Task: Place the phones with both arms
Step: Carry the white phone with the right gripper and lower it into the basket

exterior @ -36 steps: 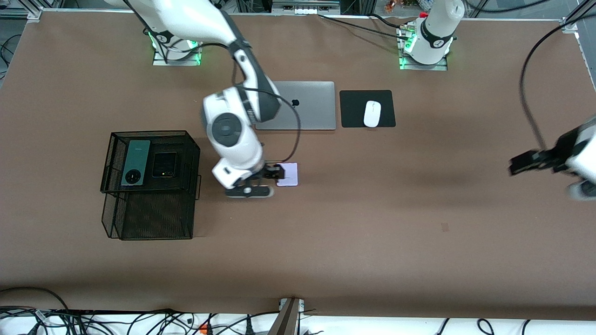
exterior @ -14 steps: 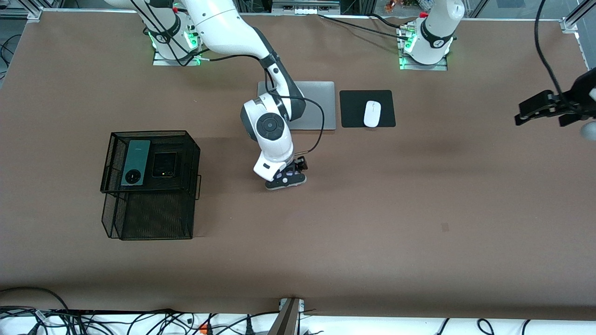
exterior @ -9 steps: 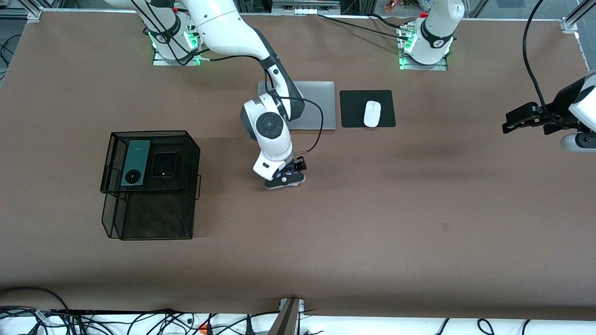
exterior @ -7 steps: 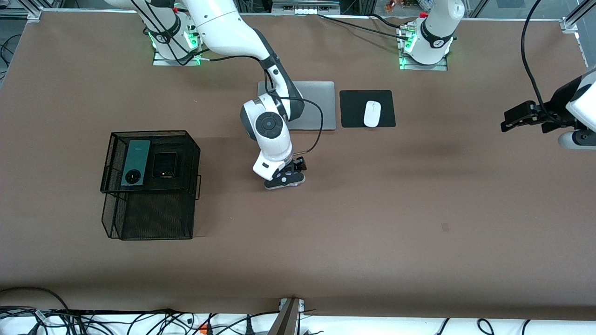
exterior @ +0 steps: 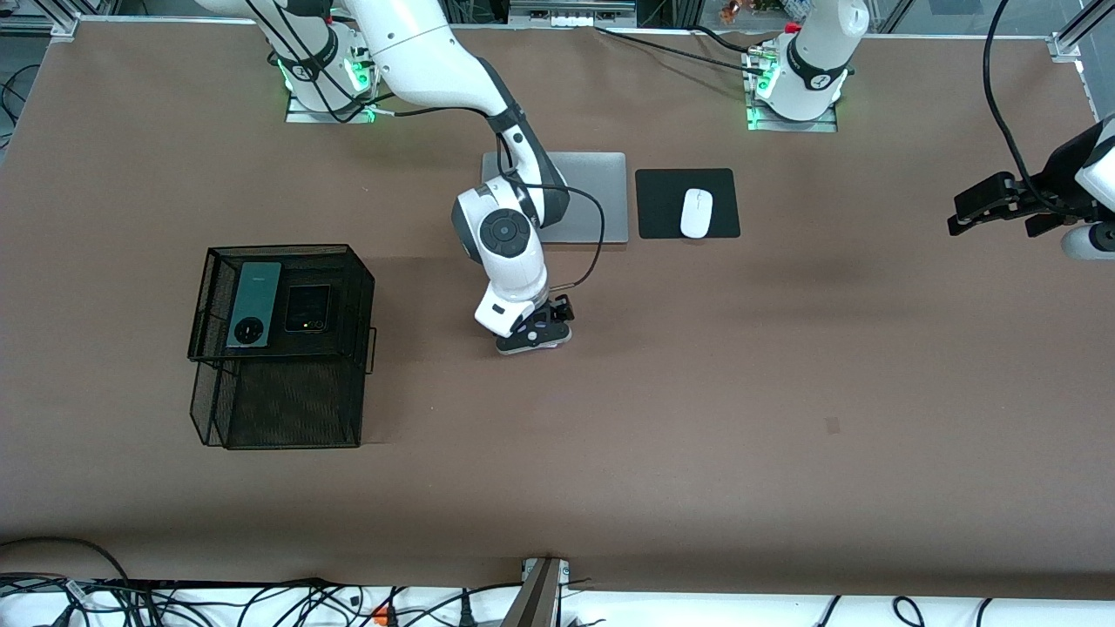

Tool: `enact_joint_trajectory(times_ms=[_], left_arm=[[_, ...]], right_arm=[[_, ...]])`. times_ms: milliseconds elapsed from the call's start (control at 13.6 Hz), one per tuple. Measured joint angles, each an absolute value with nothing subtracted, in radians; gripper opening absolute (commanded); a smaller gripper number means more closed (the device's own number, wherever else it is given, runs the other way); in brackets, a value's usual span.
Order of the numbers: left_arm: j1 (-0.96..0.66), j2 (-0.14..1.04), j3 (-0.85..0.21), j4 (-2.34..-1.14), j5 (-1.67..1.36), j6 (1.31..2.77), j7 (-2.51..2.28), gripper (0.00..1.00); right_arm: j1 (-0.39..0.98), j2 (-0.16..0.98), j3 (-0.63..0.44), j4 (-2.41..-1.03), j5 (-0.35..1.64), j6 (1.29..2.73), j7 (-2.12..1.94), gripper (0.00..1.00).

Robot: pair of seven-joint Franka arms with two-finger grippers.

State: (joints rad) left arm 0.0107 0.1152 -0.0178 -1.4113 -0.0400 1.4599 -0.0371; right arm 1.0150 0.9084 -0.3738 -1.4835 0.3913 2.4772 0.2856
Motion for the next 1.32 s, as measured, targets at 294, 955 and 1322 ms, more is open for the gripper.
enact_joint_trajectory(times_ms=[294,955,1322], left_arm=[[0.011,0.115,-0.018,-1.413,-0.04,1.461,-0.037,1.0],[0.011,0.115,-0.023,-1.414,-0.04,1.461,-0.052,1.0],[0.011,0.107,-0.032,-1.413,-0.04,1.449,-0.071,1.0]], right_arm=[[1.018,0.911,-0.377,-1.486,0.391,2.497,0.285,0.0],[0.912,0.685,-0.694,-1.466,0.393,2.213,0.067,0.0],[0.639,0.655,-0.701,-1.495,0.433,2.177,-0.296,0.0]])
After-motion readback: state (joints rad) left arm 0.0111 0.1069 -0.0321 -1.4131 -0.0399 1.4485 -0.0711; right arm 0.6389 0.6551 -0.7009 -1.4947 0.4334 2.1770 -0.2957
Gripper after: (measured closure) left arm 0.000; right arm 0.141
